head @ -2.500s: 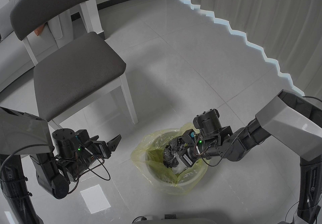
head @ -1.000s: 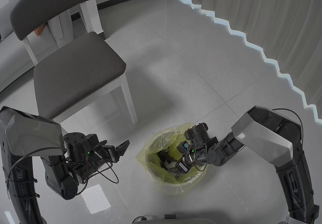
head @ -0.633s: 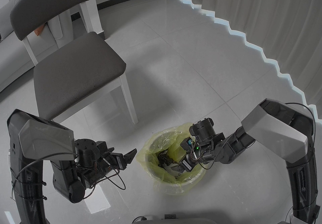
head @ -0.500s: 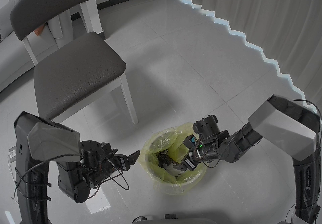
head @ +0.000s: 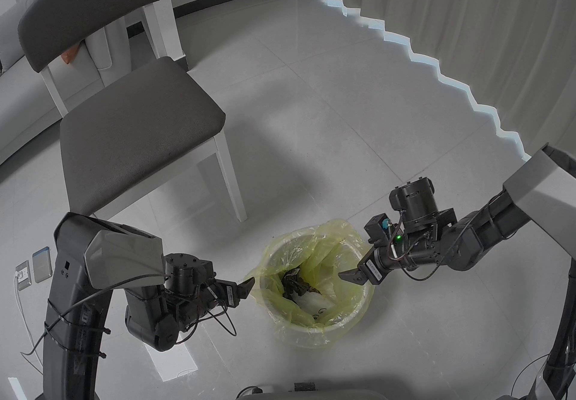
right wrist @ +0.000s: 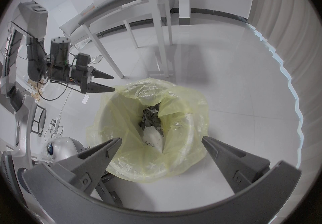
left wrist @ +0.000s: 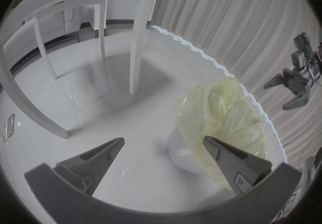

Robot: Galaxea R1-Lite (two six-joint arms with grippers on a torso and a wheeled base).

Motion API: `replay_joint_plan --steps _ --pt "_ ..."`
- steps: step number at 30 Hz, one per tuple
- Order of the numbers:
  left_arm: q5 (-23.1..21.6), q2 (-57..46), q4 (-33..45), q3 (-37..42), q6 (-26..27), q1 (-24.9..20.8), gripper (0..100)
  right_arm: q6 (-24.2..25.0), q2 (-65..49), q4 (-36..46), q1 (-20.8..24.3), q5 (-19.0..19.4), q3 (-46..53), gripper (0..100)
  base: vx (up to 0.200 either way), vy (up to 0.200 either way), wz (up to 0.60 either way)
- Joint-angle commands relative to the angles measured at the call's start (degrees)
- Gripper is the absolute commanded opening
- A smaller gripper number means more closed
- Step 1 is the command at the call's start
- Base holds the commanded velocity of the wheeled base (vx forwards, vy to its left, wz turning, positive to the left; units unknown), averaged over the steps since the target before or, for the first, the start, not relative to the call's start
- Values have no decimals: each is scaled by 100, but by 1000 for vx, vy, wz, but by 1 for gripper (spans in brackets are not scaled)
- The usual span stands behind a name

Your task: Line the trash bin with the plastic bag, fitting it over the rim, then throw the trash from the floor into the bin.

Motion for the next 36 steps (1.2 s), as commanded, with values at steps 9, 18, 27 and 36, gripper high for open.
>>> replay_joint_plan --steps 9,18,27,36 --pt "130 106 1300 -1138 276 -15 100 -41 -498 -1 -279 38 235 100 0 0 0" --pt "174 -34 1660 -1164 285 29 100 -76 -516 -186 -543 47 489 100 0 0 0" --pt "130 -773 834 -145 223 328 100 -15 -472 -414 -798 56 595 100 0 0 0" --pt "104 -1168 69 646 47 486 100 38 -199 -467 -877 -32 349 100 0 0 0"
